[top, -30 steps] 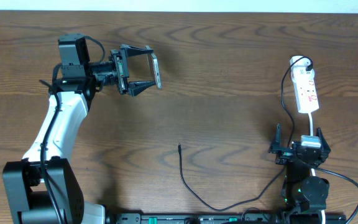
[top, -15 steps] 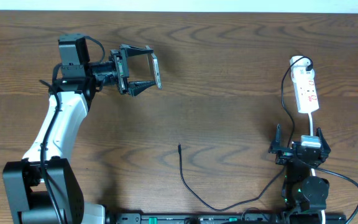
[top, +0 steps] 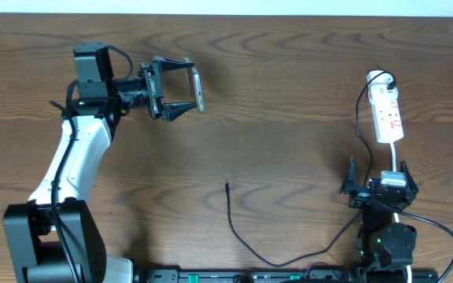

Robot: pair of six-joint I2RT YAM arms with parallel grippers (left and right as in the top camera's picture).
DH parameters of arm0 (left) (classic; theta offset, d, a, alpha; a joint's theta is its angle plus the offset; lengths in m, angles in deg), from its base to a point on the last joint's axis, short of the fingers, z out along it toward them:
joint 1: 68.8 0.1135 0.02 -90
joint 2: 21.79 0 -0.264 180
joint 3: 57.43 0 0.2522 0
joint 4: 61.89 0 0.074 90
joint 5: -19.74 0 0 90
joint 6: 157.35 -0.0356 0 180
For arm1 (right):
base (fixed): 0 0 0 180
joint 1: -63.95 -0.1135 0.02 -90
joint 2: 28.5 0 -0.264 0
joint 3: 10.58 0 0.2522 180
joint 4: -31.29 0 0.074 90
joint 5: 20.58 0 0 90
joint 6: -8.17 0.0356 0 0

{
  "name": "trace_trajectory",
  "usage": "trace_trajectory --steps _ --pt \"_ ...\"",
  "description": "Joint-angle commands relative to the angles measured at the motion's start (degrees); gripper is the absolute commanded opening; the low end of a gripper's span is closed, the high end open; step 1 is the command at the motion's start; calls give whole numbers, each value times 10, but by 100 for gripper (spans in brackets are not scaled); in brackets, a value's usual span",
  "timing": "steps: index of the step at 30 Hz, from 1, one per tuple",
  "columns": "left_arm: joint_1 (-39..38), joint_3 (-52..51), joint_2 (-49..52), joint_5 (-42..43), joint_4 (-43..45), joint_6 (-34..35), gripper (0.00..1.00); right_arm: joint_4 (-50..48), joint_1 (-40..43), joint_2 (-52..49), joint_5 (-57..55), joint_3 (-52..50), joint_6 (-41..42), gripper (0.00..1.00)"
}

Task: Plug charger to phone and switch on socket
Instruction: 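Hold the phone upright in the left gripper above the table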

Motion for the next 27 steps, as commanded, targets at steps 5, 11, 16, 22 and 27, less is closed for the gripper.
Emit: trace_trajectory --steps 5,11,16,22,27 --pt "3 19 -16 24 5 1 7 2 -2 2 -1 -1 -4 99" --pt "3 19 -16 24 5 4 8 2 -2 2 -1 -1 -4 99" --pt "3 19 -16 24 5 19 7 2 -2 2 -1 -1 -4 99" --pt "3 19 -16 24 5 32 7 2 -2 2 -1 -1 -4 99" --pt "3 19 -16 24 5 31 7 2 -2 2 -1 -1 -4 99"
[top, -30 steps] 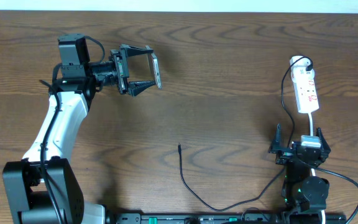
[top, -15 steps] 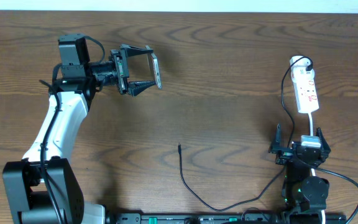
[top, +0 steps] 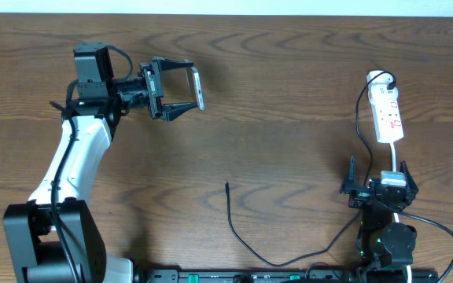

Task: Plug charger to phone and switch on socket
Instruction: 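Hold the phone upright in the left gripper above the table, then move the right gripper toward the phone held by the left gripper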

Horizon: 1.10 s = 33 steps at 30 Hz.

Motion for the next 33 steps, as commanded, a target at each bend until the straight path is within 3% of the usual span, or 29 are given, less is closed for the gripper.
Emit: trace_trajectory --steps 1,8,25,33 --pt "3 19 -16 24 5 3 7 2 -2 2 -1 -1 -4 99" --pt "3 19 -16 22 5 -23 7 2 -2 2 -1 -1 -4 99" --pt "3 18 -16 -66 3 -404 8 2 -2 2 -1 -1 -4 99" --pt "3 -8 -16 -169 1 -431 7 2 -2 2 -1 -1 -4 99"
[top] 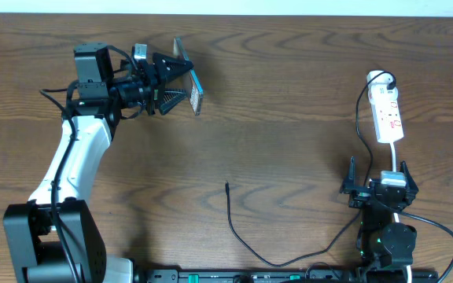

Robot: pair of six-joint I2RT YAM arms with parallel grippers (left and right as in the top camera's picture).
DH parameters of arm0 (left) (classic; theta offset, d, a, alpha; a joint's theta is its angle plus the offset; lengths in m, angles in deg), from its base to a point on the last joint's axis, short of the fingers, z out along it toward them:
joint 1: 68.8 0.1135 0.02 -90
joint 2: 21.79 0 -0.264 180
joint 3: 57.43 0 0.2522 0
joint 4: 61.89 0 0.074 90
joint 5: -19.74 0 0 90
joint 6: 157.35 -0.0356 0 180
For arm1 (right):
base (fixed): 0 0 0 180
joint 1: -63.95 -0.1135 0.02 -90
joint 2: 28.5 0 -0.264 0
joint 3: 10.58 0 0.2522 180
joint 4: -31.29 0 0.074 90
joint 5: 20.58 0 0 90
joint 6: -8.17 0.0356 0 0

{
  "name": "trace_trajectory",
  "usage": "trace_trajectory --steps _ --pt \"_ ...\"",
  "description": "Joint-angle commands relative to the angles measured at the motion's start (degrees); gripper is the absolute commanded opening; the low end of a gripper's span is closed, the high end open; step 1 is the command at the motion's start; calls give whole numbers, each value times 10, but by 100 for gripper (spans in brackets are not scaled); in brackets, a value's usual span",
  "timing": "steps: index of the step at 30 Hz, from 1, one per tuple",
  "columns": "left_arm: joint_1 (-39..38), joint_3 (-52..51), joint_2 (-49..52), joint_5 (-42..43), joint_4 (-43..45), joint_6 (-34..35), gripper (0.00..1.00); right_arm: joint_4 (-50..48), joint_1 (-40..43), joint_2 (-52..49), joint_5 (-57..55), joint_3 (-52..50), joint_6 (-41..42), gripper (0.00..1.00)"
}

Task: Plug charger to phone and switch on socket
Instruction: 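Move the right gripper toward the phone held by the left gripper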

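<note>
My left gripper is at the far left of the table, rolled onto its side and shut on the phone. The phone shows as a thin slanted strip with a bluish edge. The black charger cable lies on the table, its plug tip pointing away from me at mid-table, well below the phone. The white power strip lies at the far right with the charger's plug in its far end. My right gripper stands open near the front right, just short of the strip.
The cable loops along the front edge towards my right arm's base. A second black lead runs from the strip's far end down to that arm. The brown wooden table ends at a pale wall at the back.
My left wrist has rolled about a quarter turn, so the fingers now stand one above the other and the phone is tilted differently. The right arm, cable and power strip have not moved.
At both earlier moments my left gripper held the phone at the far left with its fingers spread flat, unmoved between them. Now the wrist is rolled with the phone still in it. The right gripper stayed open by the strip throughout.
</note>
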Motion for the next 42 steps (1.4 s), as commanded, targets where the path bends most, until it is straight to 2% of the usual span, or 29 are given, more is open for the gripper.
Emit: trace_trajectory --steps 1,11,15,17,20,21,24,34,42 --pt "3 -11 -16 -58 4 -35 7 2 -2 2 -1 -1 -4 99" --pt "2 -17 -14 -80 4 -47 7 -19 -2 2 2 -1 -3 99" --pt "2 -17 -14 -83 4 -46 7 -61 -2 2 73 -1 -3 99" --pt "2 -17 -14 -92 4 -38 7 -86 -2 2 111 -1 18 99" --pt "1 -17 -14 -110 5 -27 7 -93 -2 -3 167 7 105 99" --pt "1 -17 -14 -110 4 -24 7 -101 -2 -12 203 18 117 99" --pt "1 -17 -14 -110 4 -5 7 -96 -2 -46 221 58 121 99" --pt "-10 -17 -14 -132 22 65 8 -79 -9 -408 424 292 164 99" --pt "-43 -17 -14 -173 29 119 7 -110 -111 -666 440 435 157 99"
